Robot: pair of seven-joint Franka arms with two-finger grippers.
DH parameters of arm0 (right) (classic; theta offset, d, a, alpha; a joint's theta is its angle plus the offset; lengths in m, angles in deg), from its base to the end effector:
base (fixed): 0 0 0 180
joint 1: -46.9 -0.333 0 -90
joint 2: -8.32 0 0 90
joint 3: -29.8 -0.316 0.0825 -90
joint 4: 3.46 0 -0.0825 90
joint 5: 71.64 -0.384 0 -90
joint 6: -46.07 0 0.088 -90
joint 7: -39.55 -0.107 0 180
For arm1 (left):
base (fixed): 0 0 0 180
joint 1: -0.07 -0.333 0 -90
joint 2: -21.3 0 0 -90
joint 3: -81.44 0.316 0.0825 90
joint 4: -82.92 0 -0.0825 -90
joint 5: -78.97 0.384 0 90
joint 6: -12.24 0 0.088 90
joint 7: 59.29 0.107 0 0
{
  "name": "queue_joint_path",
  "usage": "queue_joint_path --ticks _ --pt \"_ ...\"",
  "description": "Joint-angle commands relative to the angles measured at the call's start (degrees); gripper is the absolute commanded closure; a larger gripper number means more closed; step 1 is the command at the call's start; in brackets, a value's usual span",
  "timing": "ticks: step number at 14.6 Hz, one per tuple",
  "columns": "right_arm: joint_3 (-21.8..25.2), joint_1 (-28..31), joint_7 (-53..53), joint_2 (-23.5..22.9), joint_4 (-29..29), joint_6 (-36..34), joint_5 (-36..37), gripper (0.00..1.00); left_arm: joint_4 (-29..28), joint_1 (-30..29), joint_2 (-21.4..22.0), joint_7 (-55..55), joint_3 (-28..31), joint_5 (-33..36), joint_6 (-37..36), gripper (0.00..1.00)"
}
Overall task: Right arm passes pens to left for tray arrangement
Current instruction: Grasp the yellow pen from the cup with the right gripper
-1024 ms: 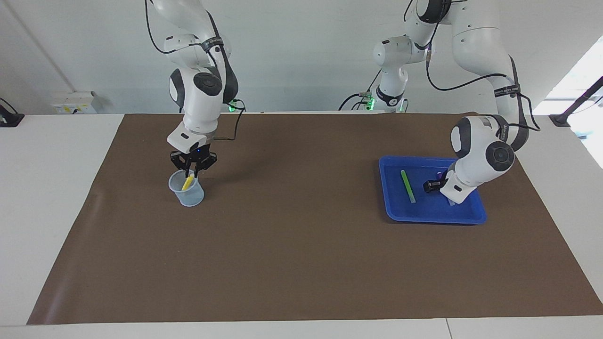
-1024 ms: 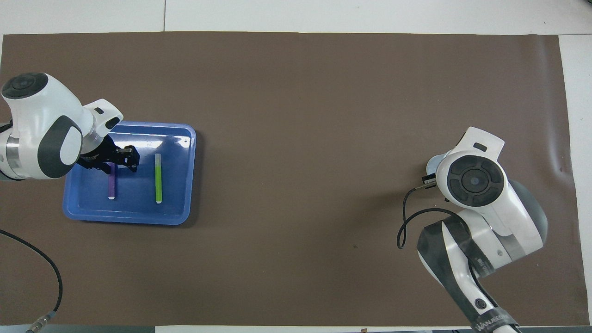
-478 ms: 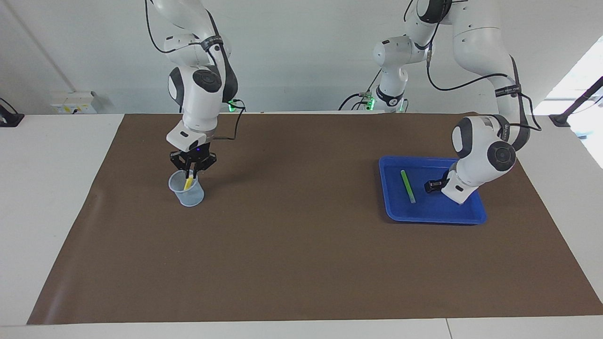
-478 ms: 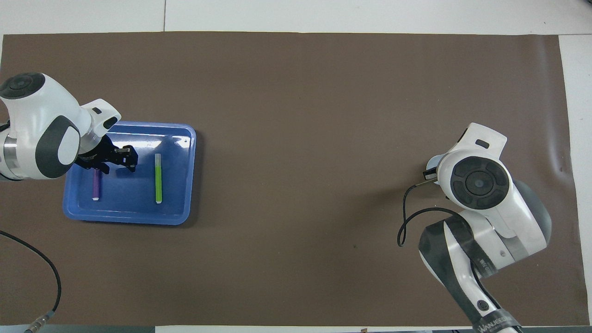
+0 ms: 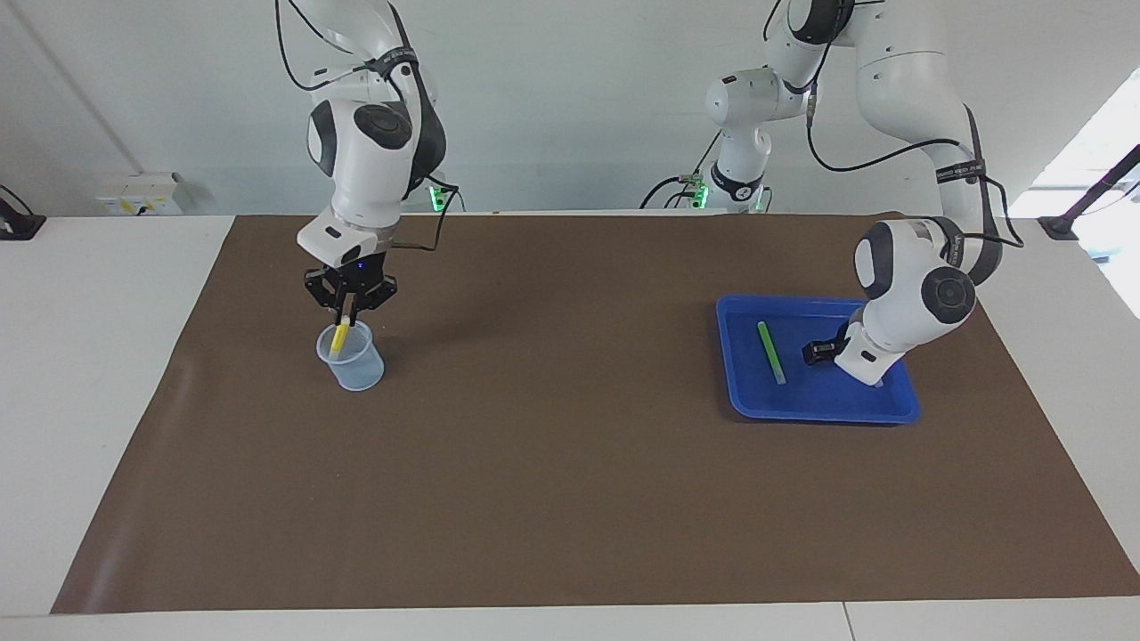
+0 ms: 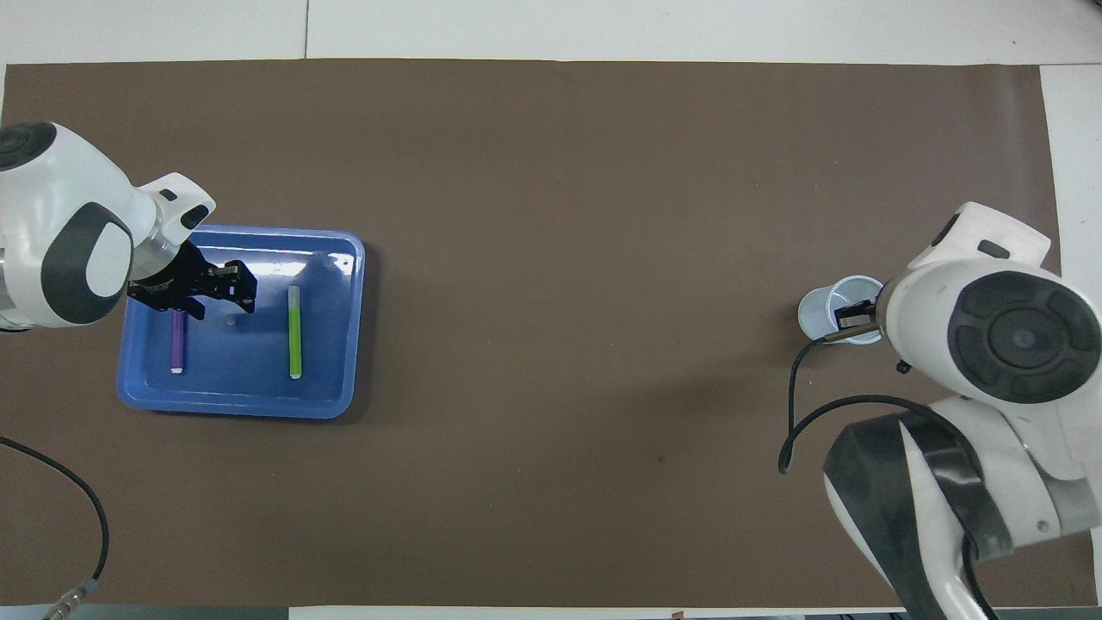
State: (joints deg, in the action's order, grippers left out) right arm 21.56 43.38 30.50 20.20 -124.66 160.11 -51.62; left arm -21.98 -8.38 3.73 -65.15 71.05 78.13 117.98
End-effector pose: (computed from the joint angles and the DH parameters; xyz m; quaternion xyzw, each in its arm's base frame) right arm 0.4964 0.0856 0.5137 0.9798 0.0867 0.0695 0.1662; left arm 0.5955 -0.0156 0.3479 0.9884 0.0370 -0.1450 0.0244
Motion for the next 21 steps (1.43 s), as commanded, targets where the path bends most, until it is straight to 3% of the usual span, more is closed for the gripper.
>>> queue_joint_path --ticks 1,3,8,12,16,19,21 --pt "-0.37 0.27 1.67 -0.36 6.48 -5.40 -5.85 1.00 4.15 -0.52 5.78 -0.90 0.38 -7.92 -9.74 0.20" --pt "-0.46 0.27 1.06 -0.63 8.86 -6.11 -12.25 1.00 7.23 -2.01 8.50 -6.50 0.38 -13.72 -16.42 0.14" --pt "-0.55 0.18 -11.03 -2.03 10.54 -4.62 -34.73 1.00 5.23 -3.95 15.28 -27.32 0.55 -34.98 -18.56 0.13" --pt "-4.41 0.00 -29.93 -2.38 10.54 1.17 -49.16 1.00 -2.40 -5.35 20.28 -37.81 0.55 -49.23 -17.60 0.13" --pt "-7.48 -0.17 -41.98 -2.91 10.72 6.53 -61.04 1.00 -11.11 -3.95 26.78 -46.85 -0.32 -57.16 -9.71 0.13" --pt "-12.31 -0.26 -51.91 -3.70 10.89 12.50 -66.50 1.00 -15.42 1.48 32.67 -57.91 -0.33 -57.87 -0.93 0.13" --pt "-15.30 -0.26 -58.33 -5.80 13.25 14.97 -68.36 1.00 -16.13 6.31 34.00 -65.73 -0.33 -57.61 4.71 0.13"
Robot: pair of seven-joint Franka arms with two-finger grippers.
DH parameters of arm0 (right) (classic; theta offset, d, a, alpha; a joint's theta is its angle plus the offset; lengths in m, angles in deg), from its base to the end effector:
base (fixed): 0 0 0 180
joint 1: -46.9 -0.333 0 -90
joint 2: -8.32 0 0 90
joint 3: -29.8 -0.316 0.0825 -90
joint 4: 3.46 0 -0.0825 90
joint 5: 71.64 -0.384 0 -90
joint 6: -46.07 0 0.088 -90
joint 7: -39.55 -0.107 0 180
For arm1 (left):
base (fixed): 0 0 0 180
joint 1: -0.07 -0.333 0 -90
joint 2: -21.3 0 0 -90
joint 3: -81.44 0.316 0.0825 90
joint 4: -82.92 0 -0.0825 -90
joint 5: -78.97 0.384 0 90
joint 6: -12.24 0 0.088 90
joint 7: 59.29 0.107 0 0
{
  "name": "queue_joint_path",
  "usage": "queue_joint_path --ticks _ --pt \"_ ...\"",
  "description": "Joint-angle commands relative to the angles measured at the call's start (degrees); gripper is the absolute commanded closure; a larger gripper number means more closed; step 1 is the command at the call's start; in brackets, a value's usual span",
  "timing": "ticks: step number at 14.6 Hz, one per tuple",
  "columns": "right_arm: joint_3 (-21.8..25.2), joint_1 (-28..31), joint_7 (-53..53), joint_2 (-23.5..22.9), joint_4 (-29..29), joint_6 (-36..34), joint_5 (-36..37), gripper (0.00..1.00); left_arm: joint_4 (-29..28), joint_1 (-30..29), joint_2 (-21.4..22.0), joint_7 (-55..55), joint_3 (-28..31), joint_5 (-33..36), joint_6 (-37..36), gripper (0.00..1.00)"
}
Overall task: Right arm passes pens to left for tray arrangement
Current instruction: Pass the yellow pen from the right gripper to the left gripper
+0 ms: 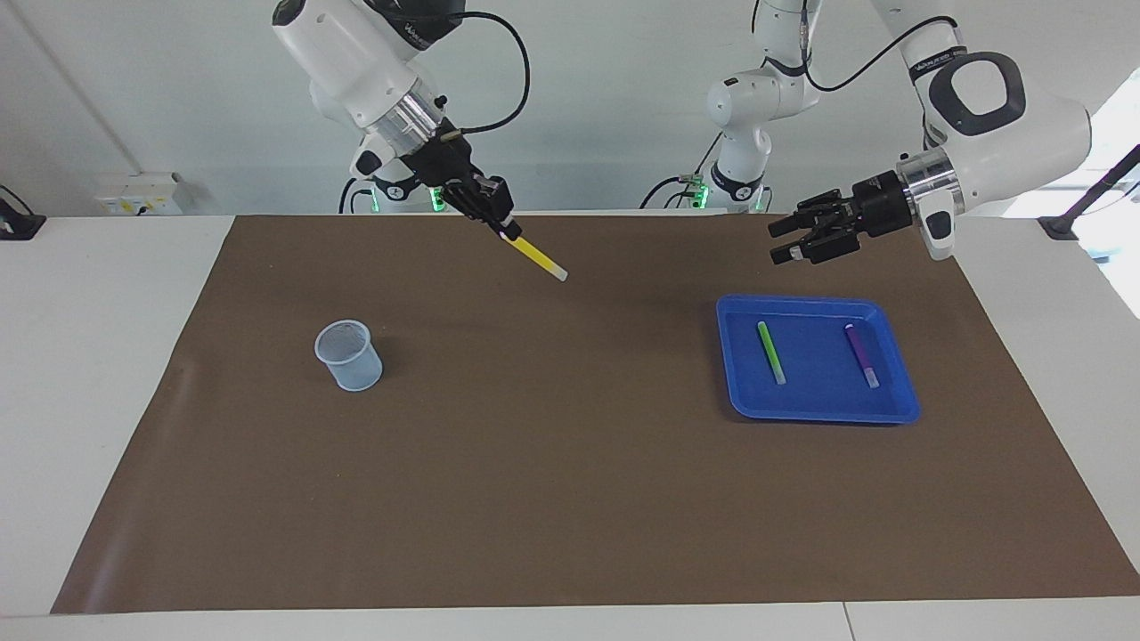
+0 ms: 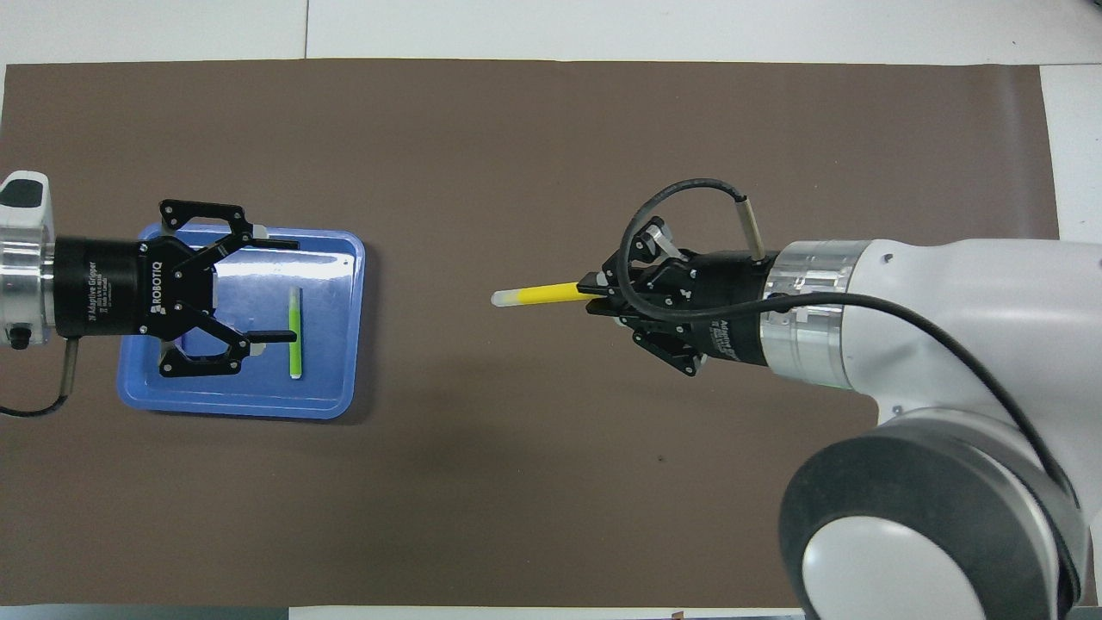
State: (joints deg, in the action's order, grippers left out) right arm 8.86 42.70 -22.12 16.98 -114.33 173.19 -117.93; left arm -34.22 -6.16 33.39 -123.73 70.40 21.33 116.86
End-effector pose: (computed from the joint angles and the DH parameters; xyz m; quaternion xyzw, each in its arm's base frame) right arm 0.4887 0.2686 0.5999 -0.8112 0.4386 0.0834 0.3777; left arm 0.4968 -0.1180 0.5632 0.7051 0.5496 -0.2559 0.3679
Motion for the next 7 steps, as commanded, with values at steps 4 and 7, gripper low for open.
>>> queue_joint_path --ticks 4,7 --pt "-6.12 0.24 -16.35 -9.61 10.22 2.43 -1.62 1.00 -4.85 6.67 6.89 -17.71 -3.79 2.61 13.74 0.13" --pt "-8.40 0.15 -18.39 -11.55 11.37 4.00 -1.27 1.00 -6.09 6.58 8.30 -19.05 -6.28 3.77 15.78 0.14"
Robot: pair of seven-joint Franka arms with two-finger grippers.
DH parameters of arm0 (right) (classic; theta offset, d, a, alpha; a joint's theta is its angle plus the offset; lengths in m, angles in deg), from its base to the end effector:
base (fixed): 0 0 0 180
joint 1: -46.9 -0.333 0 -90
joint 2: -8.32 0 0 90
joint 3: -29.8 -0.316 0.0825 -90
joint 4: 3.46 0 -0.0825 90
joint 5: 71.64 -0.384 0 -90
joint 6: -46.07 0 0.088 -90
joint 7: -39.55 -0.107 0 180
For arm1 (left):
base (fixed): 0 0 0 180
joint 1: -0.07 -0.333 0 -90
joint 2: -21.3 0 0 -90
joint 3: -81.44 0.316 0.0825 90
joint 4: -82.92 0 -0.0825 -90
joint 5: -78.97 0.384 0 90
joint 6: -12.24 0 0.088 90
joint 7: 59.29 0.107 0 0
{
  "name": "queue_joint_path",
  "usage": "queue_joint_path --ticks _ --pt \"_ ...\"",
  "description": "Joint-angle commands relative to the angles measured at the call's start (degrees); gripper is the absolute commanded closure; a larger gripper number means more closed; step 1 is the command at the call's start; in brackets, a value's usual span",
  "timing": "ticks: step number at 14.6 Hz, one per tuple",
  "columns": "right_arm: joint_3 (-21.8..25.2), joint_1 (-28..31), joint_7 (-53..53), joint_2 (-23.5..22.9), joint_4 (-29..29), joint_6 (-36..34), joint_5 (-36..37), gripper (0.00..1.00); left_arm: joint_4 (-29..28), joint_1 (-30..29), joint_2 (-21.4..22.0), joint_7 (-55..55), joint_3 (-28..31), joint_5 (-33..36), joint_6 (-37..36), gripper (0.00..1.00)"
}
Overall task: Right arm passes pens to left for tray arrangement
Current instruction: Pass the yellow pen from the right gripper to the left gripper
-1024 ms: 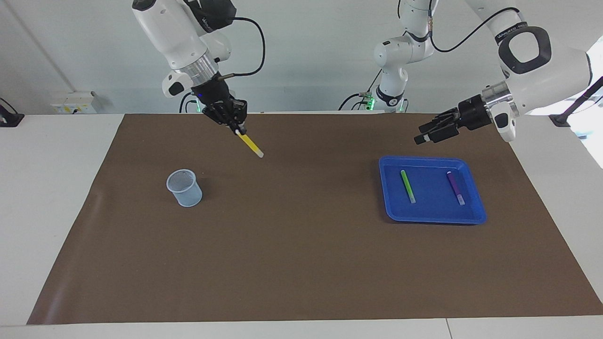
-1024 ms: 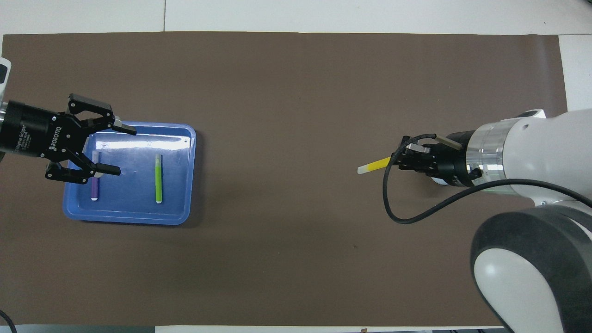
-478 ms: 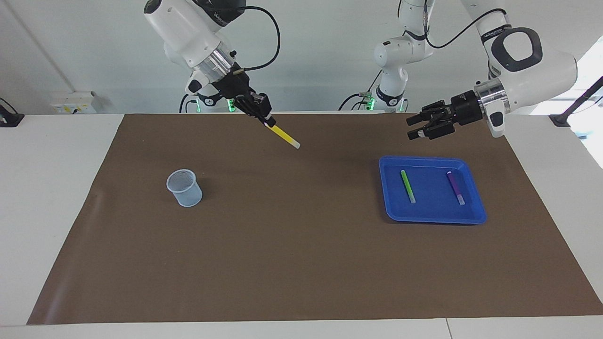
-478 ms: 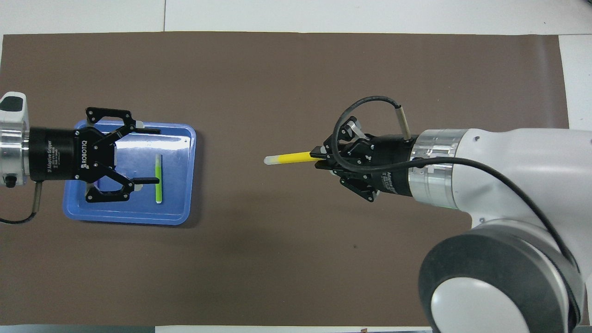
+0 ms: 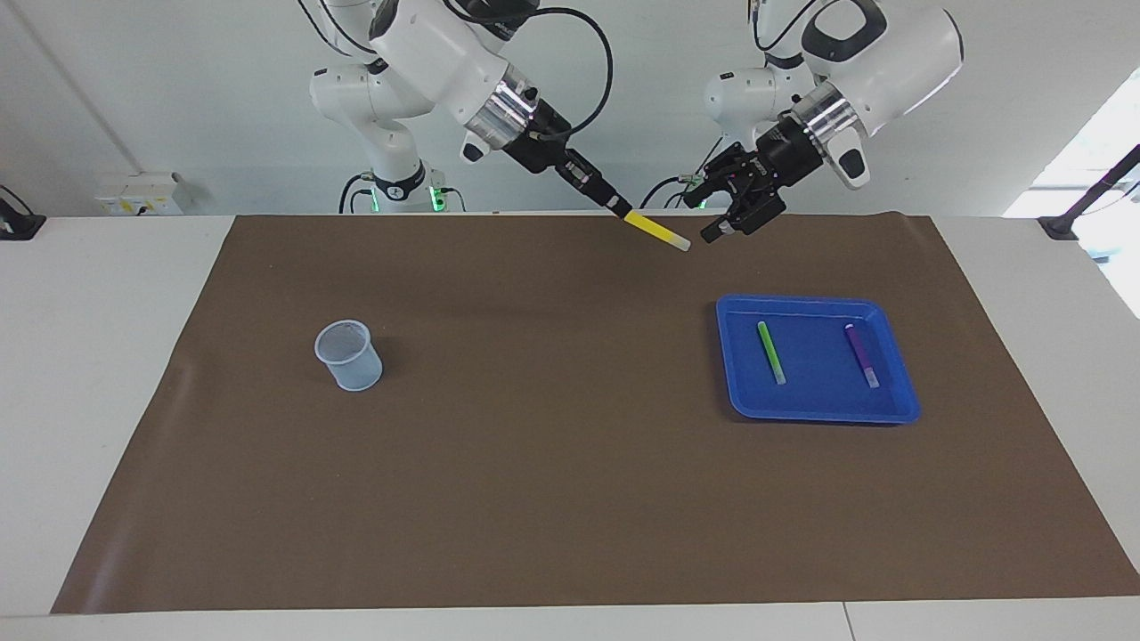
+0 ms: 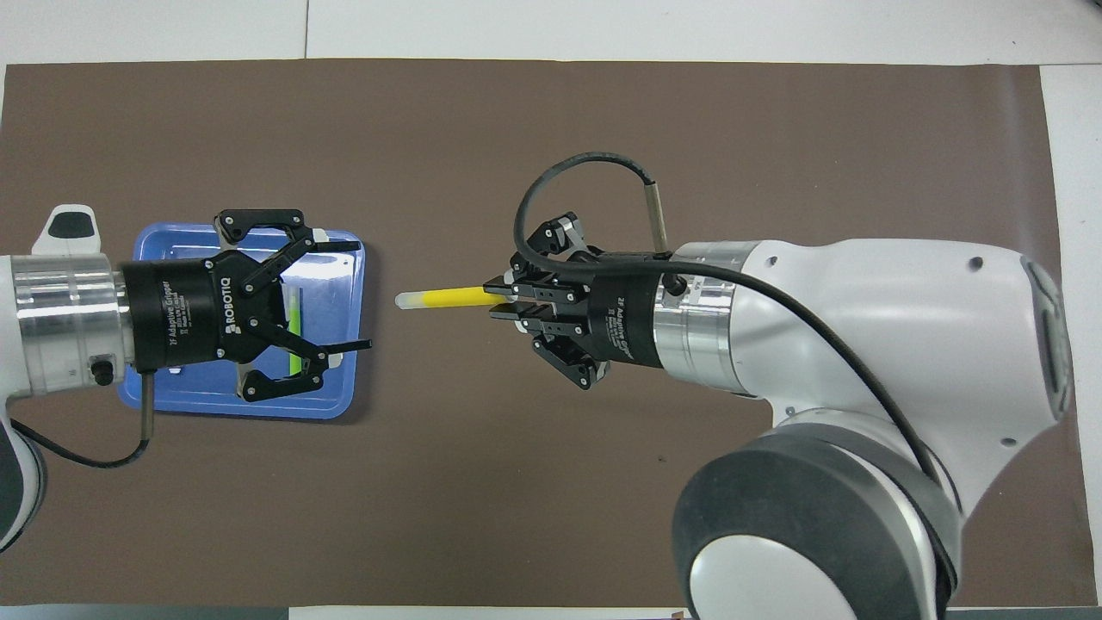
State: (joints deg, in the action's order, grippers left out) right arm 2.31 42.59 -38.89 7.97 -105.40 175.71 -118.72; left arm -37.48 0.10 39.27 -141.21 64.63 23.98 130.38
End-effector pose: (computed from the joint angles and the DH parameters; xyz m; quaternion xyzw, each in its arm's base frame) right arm 0.5054 0.3351 0.6014 -0.7482 0.5132 0.1717 0.3839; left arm 0.4579 -0.2009 0.5887 0.6681 0.6202 -0.2154 0.3501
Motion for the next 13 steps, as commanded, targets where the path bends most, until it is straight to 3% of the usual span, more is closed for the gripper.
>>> queue_joint_path --ticks 1,3,6,8,11,13 --pt "-2.30 0.26 -1.62 -2.64 2.36 1.75 -0.48 1.00 -2.91 0.32 2.50 -2.18 -0.68 1.29 2.70 0.14" --pt "-2.57 0.26 -1.71 -2.64 2.27 1.75 -0.48 1.00 -3.52 0.32 2.76 -4.03 -2.08 3.29 5.41 0.15" --pt "-2.65 0.17 -1.71 -2.64 2.18 1.66 -0.39 1.00 -4.32 0.32 3.38 -4.04 -2.35 4.28 5.43 0.26" --pt "-2.66 0.17 -1.62 -2.64 2.09 1.66 -0.30 1.00 -4.41 0.32 3.47 -3.69 -2.35 4.28 5.25 0.39" --pt "-3.00 0.17 -1.62 -2.64 2.00 1.57 0.84 1.00 -4.41 0.14 3.47 -3.51 -2.35 4.28 5.52 1.00" --pt "-3.18 0.17 -1.62 -2.55 1.83 1.49 1.02 1.00 -4.41 0.05 3.47 -3.16 -2.35 4.45 5.69 1.00"
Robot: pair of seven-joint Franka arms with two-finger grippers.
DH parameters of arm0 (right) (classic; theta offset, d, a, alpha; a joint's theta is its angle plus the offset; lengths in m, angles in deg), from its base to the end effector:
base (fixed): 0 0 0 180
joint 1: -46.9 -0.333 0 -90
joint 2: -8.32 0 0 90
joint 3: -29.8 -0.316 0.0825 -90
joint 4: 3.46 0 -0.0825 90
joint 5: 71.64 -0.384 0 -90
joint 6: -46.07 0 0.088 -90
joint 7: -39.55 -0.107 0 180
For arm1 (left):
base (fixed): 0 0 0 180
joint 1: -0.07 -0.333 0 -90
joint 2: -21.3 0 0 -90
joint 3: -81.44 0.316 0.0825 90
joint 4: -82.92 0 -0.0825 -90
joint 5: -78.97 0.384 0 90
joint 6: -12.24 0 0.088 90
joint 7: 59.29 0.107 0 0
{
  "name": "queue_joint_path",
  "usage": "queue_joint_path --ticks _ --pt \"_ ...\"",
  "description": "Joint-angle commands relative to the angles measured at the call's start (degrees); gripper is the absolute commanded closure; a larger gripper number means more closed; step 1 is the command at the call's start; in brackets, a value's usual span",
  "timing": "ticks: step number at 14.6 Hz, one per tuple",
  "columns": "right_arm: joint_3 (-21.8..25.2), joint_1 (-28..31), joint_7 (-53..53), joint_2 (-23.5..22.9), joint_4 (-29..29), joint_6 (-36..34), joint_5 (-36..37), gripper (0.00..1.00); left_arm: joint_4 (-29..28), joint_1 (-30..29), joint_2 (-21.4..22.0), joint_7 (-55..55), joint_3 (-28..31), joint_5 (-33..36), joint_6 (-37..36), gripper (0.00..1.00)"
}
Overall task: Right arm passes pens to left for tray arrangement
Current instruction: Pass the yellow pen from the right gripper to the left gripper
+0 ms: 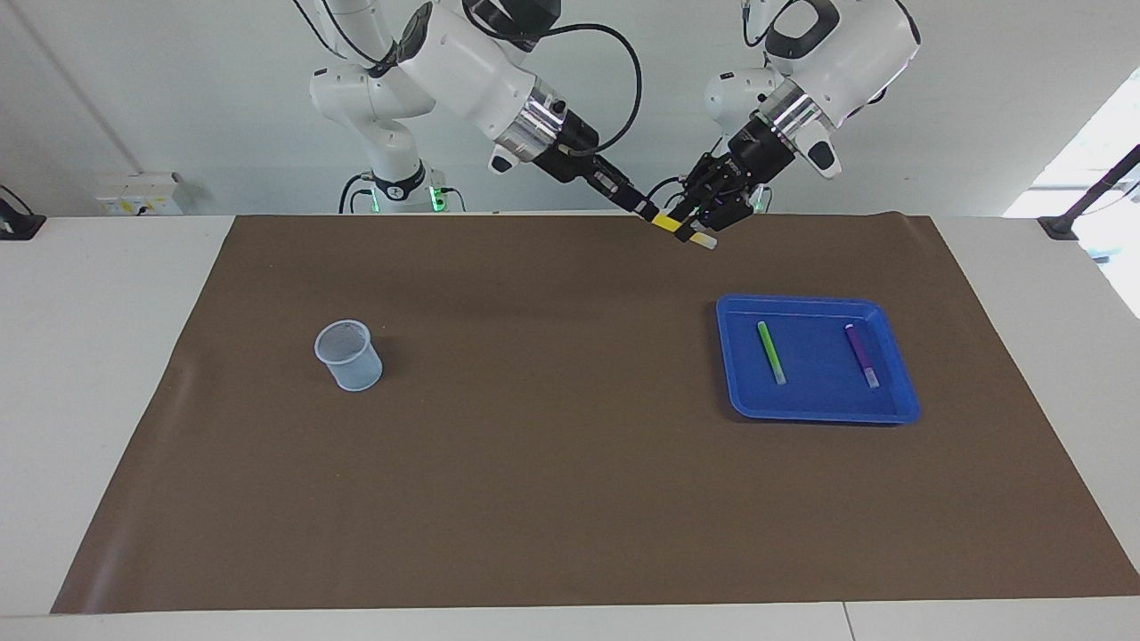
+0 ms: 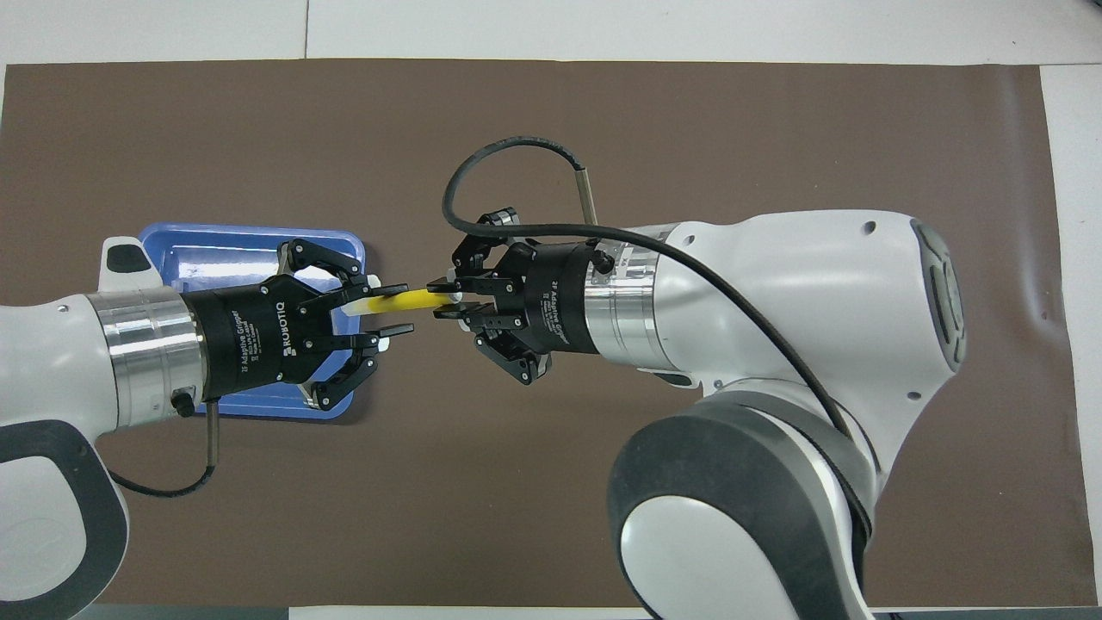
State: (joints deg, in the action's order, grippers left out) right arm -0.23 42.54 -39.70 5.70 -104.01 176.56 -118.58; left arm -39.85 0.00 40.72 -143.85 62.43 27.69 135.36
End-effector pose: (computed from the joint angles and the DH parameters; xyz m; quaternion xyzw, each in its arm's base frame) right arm 0.5027 0.3579 0.5947 -0.7502 0.5059 0.1874 0.3823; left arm 0.4502 -0.2083 0.5808 0.6690 0.6382 -0.1730 0.3393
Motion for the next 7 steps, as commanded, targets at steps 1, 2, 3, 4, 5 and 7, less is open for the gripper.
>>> queue_joint_path --ticks 1,2,3,4,5,7 --pt "-0.65 0.22 -0.81 -0.28 0.44 0.56 0.88 1.00 -2.04 -0.01 2.02 -0.43 -0.15 1.01 0.71 1.00" --pt "-0.65 0.22 -0.81 -0.28 0.44 0.47 0.88 1.00 -2.04 -0.10 2.02 -0.34 -0.15 1.01 0.62 1.00" --pt "-0.65 0.22 -0.73 -0.28 0.44 0.38 1.15 1.00 -2.04 -0.28 2.02 -0.34 -0.15 1.01 0.62 1.00" --pt "-0.65 0.22 -0.81 -0.28 0.44 0.12 1.50 1.00 -2.04 -0.37 2.02 -0.43 -0.15 1.01 0.62 1.00" --pt "-0.65 0.22 -0.73 -0.37 0.44 -0.14 1.85 1.00 -2.04 -0.45 2.02 -0.43 -0.15 1.01 0.71 1.00" --pt "-0.65 0.31 -0.29 -0.29 0.44 -0.15 3.86 0.03 -1.95 -0.89 1.93 -0.43 -0.15 1.01 0.71 1.00"
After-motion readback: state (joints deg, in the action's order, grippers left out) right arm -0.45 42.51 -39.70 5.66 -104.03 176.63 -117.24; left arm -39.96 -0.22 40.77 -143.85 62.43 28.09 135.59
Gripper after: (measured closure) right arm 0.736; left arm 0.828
